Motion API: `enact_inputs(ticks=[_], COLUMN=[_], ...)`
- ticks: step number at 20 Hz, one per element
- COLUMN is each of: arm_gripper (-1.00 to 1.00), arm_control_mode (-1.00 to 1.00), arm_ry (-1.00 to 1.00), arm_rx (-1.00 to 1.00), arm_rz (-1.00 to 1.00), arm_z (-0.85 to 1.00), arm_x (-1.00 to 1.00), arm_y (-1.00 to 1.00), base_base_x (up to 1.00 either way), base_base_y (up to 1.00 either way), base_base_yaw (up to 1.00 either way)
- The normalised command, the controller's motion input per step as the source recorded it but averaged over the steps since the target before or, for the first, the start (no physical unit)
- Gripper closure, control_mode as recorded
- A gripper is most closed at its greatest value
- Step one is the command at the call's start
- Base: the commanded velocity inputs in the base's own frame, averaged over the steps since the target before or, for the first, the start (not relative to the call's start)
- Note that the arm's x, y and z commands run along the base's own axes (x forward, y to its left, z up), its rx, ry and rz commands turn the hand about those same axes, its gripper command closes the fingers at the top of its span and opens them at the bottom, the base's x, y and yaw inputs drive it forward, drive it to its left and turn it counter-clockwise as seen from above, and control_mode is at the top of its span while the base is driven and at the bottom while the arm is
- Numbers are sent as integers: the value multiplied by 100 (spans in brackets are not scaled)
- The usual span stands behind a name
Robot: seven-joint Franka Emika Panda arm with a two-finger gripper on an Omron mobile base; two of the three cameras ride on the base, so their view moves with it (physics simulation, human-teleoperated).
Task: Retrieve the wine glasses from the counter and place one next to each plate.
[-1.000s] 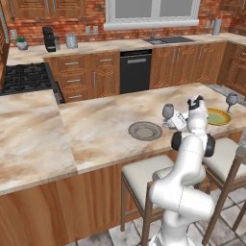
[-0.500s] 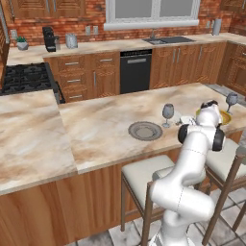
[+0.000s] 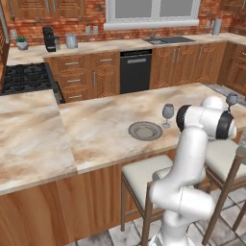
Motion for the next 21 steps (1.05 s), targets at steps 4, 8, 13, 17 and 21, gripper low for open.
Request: enact_inputs(ticks=[4,8,13,17,21], arm_gripper=[-100,-100,-100,-100,-100], arm_control_mode=[-100,-100,-100,-100,-100], arm_ry=[-2,-5,-6,-5,-4], arm_rx=[-14,-13,-10,-8,-5], arm_rz=[-3,0,1,4,5], arm_z=[100,100,100,100,100], arm_x=[-59,-76,-91,-91,-92], arm_y=[46,30,28,14,12], base_base_x=[0,0,0,0,0], base_base_y=[0,0,0,0,0], base_base_yaw=[0,0,0,0,0])
